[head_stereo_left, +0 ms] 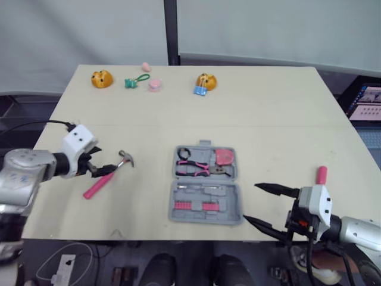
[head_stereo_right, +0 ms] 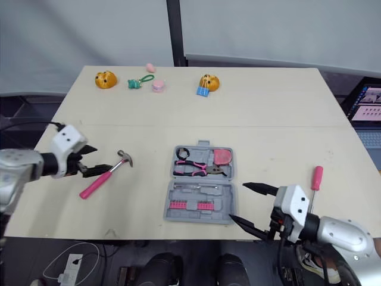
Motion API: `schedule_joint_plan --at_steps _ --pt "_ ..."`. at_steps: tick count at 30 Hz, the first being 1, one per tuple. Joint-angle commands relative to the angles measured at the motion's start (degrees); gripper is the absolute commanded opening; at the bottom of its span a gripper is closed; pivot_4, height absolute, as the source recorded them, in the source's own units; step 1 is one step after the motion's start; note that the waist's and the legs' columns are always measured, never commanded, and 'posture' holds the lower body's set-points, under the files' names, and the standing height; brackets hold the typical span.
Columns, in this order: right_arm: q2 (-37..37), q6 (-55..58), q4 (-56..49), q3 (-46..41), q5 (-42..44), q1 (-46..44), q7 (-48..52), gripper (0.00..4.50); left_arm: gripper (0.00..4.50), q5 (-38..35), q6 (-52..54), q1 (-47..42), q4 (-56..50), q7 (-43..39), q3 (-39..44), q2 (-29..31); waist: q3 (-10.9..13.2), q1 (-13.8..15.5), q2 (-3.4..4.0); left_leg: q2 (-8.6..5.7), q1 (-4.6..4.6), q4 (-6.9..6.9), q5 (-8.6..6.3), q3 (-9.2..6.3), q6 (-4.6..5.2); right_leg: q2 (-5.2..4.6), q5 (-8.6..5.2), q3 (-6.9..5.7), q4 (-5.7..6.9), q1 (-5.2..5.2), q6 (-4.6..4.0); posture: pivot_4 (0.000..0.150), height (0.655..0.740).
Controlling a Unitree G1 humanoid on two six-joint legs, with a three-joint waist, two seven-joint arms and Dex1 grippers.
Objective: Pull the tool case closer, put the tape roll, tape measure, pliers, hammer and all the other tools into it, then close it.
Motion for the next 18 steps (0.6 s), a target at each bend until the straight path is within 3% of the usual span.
schedule_joint_plan --at_steps 1,5,18 --pt "0.08 -1.1 -2.0 -1.97 -0.58 0.69 -0.94 4.5 4.47 3.22 -5.33 -4.58 8.97 -1.52 -2.92 -2.76 0.05 -0.02 -0.09 0.0 -0.01 0.02 0.03 0.03 0.01 -0.01 0.0 0.01 0.13 -0.04 0.0 0.15 0.6677" --pt "0.6 -1.19 -2.88 -3.21 -1.02 2.19 -1.75 4.5 4.47 5.26 -11.18 -6.76 16.97 -2.28 -4.41 -5.99 0.07 0.15 -0.15 0.0 -0.02 0.06 0.06 0.02 0.02 -0.03 0.0 0.02 0.36 -0.06 0.01 0.15 0.6677" --pt "1.39 -2.32 -4.62 -7.45 -0.84 7.97 -1.74 4.5 4.47 7.41 -19.84 -8.25 28.36 -2.0 -2.94 -9.29 0.08 0.23 -0.26 0.0 -0.01 0.09 0.06 -0.02 0.02 -0.08 0.0 0.0 0.32 -0.05 0.02 0.15 0.6677"
